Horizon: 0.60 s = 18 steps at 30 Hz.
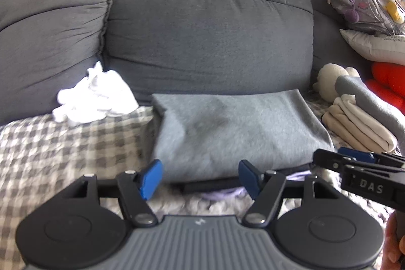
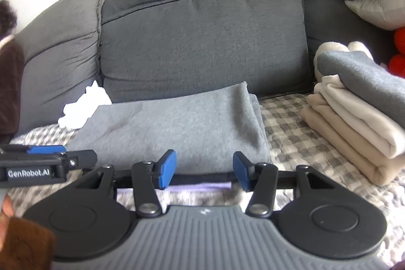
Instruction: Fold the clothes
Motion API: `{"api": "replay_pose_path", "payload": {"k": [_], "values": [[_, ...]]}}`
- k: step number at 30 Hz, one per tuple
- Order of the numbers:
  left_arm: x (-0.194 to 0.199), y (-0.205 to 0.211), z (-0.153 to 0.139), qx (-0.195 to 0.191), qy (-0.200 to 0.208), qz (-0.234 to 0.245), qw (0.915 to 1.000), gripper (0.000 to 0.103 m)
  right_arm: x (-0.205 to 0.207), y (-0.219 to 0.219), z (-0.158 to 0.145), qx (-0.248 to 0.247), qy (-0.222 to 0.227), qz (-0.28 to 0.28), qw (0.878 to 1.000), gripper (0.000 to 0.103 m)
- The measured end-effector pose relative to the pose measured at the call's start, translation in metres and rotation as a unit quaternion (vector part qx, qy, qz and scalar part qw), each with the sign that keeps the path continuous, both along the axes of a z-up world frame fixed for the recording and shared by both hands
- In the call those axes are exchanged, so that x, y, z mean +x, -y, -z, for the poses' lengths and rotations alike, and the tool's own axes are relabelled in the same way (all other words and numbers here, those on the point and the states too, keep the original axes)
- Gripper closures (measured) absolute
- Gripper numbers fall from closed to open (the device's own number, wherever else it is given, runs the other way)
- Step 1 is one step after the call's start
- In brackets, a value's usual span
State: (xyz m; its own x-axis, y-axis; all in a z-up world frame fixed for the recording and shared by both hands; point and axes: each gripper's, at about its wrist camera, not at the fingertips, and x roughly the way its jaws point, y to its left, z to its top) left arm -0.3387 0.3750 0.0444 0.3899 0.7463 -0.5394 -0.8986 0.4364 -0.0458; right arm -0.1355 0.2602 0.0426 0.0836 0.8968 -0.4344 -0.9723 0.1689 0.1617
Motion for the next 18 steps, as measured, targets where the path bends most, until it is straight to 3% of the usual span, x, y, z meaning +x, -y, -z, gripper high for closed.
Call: {"api": "replay_pose_path", "payload": {"k": [9,11,14,15,18], "values": [[-0.007,0.031,-0.003,0.004,-0.006,-0.005,1.0000,0.026,-0.010,0.028,-0.001,-0.029,0.009,-0.018,0.999,0.041],[-0.006,0.039,-0.002,0.011,-0.013,-0.005,0.9998,0.022,-0.010,0.033,0.001,-0.031,0.010,-0.017,0.999,0.036],[-0.005,0.047,0.000,0.020,-0.023,-0.010,0.9995,0.016,-0.008,0.038,0.005,-0.034,0.010,-0.010,0.999,0.019],[-0.005,0.048,0.001,0.020,-0.024,-0.014,0.9994,0.014,-0.007,0.038,0.006,-0.035,0.012,-0.004,0.999,0.004],[-0.004,0.049,0.005,0.017,-0.027,-0.026,0.9992,0.011,-0.004,0.037,0.010,-0.037,0.012,0.002,0.999,0.000]]}}
